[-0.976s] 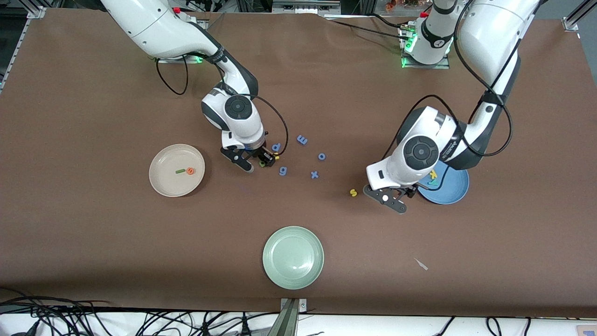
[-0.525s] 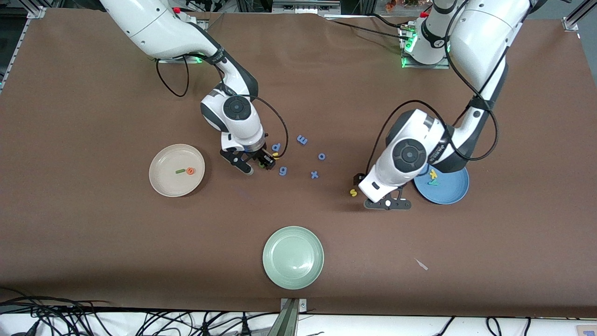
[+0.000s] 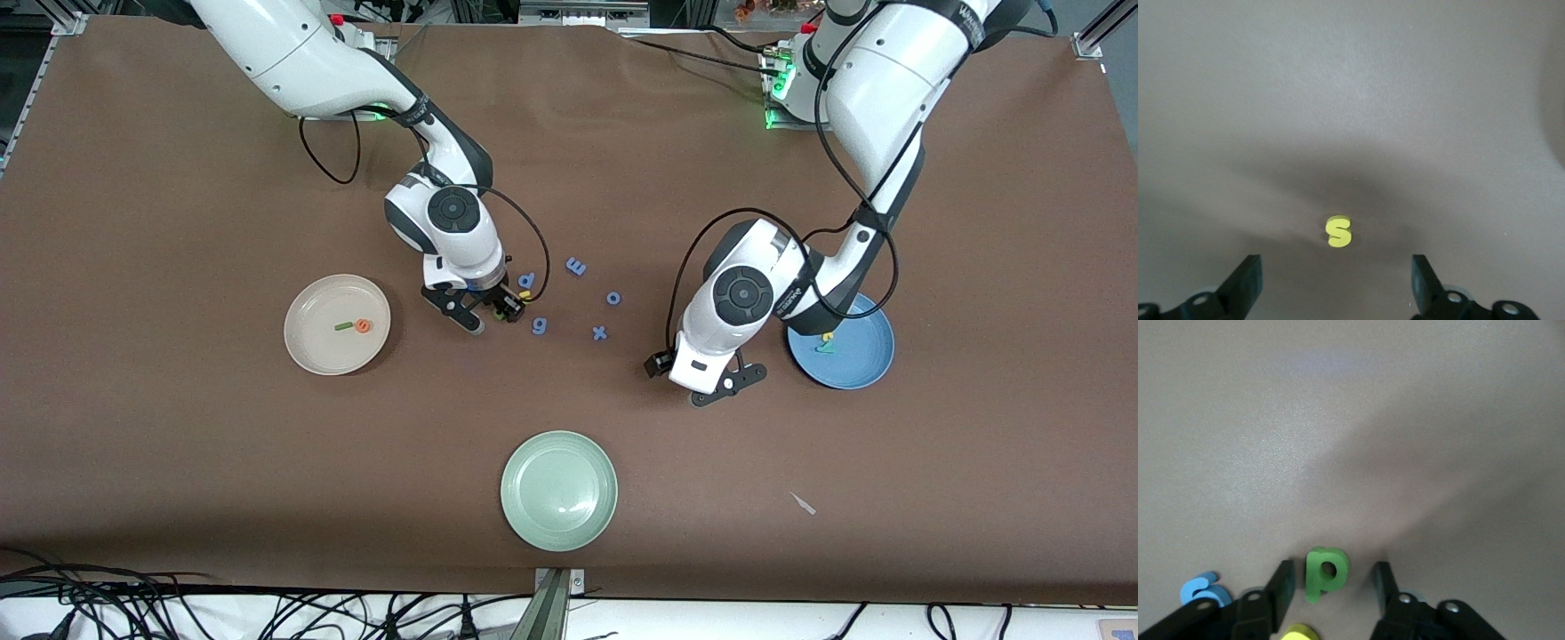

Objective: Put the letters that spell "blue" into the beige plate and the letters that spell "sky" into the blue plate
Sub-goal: 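Grasp the green p with the right gripper while the left gripper grasps yellow S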

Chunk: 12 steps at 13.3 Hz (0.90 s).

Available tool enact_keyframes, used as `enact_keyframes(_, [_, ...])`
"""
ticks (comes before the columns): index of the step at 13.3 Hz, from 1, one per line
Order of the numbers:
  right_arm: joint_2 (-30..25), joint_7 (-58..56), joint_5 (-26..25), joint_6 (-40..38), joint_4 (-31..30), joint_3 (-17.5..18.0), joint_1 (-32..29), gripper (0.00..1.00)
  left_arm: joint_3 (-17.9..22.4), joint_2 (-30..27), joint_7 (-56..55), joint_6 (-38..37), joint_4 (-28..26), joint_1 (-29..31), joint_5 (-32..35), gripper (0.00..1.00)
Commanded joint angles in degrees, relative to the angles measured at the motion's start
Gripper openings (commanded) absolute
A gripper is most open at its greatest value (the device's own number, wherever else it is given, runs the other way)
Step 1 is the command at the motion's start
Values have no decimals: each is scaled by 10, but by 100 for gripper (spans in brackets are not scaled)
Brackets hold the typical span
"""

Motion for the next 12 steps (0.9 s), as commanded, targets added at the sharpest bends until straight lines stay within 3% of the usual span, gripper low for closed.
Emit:
enact_keyframes(1, [13,13,-20,9,11,0,1,20,4,26,-12,9,15,-8,-8,75])
enact_keyframes(2, [8,7,-21,5,11,-4,1,7,4,36,-12,19,14,-9,-4,73])
enact_keyframes(3, [-2,-9,-21,3,10,-8,0,4,4,43,-12,21,14,-9,-2,70])
enact_keyframes(7, [-66,-169,-3,-102,6,-17,-38,5,7,49,-7,21,13,-9,-2,64])
enact_keyframes(10, [-129,-392,53,-196,-3,-18,-93,5,7,49,-7,21,14,-8,-2,48])
enact_keyframes(12, [-167,-512,61,-206,-41,-50,-114,6,8,49,-6,22,14,-8,-2,45])
